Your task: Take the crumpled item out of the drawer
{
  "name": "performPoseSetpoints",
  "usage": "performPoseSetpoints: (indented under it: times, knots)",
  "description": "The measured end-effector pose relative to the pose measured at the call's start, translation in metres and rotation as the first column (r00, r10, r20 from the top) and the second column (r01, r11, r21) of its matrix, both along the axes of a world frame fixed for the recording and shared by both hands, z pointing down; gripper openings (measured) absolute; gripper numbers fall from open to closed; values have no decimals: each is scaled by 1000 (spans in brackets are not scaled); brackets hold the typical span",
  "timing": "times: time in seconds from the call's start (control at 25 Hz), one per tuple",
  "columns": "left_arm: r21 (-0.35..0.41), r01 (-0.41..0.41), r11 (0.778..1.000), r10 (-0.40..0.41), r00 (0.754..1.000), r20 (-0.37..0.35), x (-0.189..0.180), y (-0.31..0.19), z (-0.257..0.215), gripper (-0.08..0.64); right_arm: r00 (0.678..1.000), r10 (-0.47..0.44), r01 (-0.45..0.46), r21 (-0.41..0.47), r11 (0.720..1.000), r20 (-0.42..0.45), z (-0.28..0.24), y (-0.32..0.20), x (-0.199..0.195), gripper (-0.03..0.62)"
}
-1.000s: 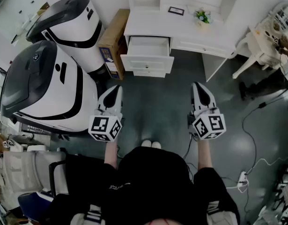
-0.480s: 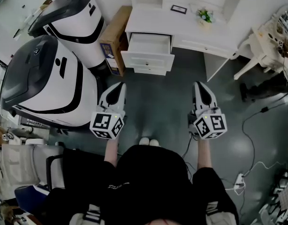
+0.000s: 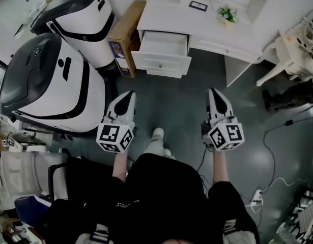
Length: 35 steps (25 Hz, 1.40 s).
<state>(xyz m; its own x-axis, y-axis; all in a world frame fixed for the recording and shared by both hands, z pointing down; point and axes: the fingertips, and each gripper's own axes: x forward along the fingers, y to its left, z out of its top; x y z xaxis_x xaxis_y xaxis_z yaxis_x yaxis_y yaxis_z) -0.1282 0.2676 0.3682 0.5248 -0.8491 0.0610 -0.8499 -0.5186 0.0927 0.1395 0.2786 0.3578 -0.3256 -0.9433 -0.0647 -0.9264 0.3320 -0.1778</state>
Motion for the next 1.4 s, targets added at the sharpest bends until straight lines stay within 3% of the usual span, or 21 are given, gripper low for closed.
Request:
performPoseSetpoints:
  times: [0.24,0.96,1.4]
  knots:
    - [-14,-4,1000,4,1000,1,9,-35,6,-3,1000,8,-7,-18,1000,4,8,-35,8,-8]
    - [-60,-70,996,69,997,-26,16,-209,17,-3,998,56,-54,-74,996,24,22,-196,8,-8]
    - [-108,-108,988,105,994,-38,20,-262,42,-3,999,38,-37,-128,991,6,43,-245,-7,-8]
